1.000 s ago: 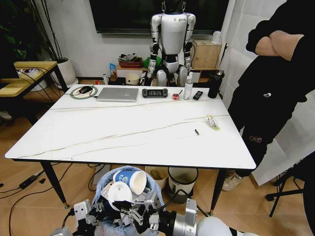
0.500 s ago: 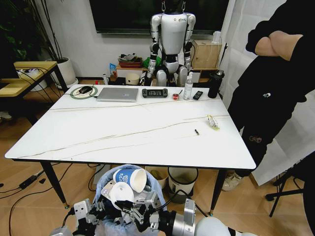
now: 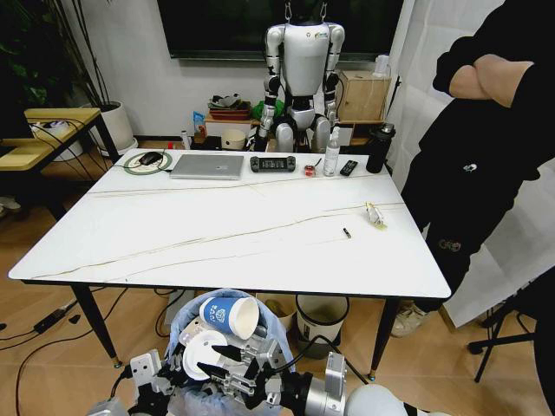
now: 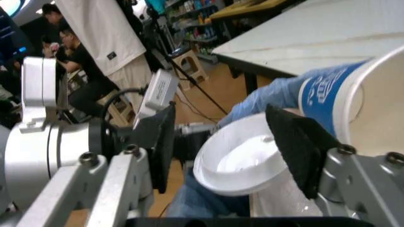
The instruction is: Pick up the trash bin and place the trash from the table into it.
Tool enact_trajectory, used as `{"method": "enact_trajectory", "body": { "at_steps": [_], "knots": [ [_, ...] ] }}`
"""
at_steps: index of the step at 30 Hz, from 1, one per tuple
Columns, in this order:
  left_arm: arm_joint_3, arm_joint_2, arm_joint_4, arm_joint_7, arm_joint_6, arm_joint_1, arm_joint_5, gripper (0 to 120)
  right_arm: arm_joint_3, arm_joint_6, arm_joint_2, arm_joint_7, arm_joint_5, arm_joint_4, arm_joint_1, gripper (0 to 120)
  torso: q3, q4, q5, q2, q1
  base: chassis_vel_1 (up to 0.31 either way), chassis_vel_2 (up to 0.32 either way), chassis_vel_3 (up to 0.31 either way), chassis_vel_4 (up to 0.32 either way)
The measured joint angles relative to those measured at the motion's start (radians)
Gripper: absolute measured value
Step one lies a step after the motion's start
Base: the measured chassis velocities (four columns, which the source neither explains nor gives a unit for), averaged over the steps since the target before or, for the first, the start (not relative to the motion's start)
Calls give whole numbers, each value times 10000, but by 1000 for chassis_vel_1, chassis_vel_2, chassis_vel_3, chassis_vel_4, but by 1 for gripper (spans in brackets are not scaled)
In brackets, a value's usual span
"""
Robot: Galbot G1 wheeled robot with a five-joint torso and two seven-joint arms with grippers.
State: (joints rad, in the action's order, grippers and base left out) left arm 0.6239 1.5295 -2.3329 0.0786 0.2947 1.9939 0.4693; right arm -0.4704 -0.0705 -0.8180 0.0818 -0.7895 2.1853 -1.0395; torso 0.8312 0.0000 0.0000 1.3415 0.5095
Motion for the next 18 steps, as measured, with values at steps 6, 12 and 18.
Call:
{"method": "enact_trajectory", "body": {
  "at_steps": [6, 12, 18],
  "knots": [
    [-64, -11, 104, -10, -27, 3, -3, 0, 1197, 217, 61, -167, 219, 244, 190, 79, 0, 1, 0, 0, 0, 0, 0, 0, 0],
    [-91, -57, 126, -19, -53, 19, -3, 0, 2249, 133, 65, -812, -322, 398, 256, 94, 0, 0, -1, 0, 0, 0, 0, 0, 0],
    [-15, -154, 86, -22, -59, 40, 85, 0, 3827, -240, -516, -2023, -862, -772, 519, 100, 0, 1, 3, 0, -2, 0, 0, 0, 0]
  ]
}}
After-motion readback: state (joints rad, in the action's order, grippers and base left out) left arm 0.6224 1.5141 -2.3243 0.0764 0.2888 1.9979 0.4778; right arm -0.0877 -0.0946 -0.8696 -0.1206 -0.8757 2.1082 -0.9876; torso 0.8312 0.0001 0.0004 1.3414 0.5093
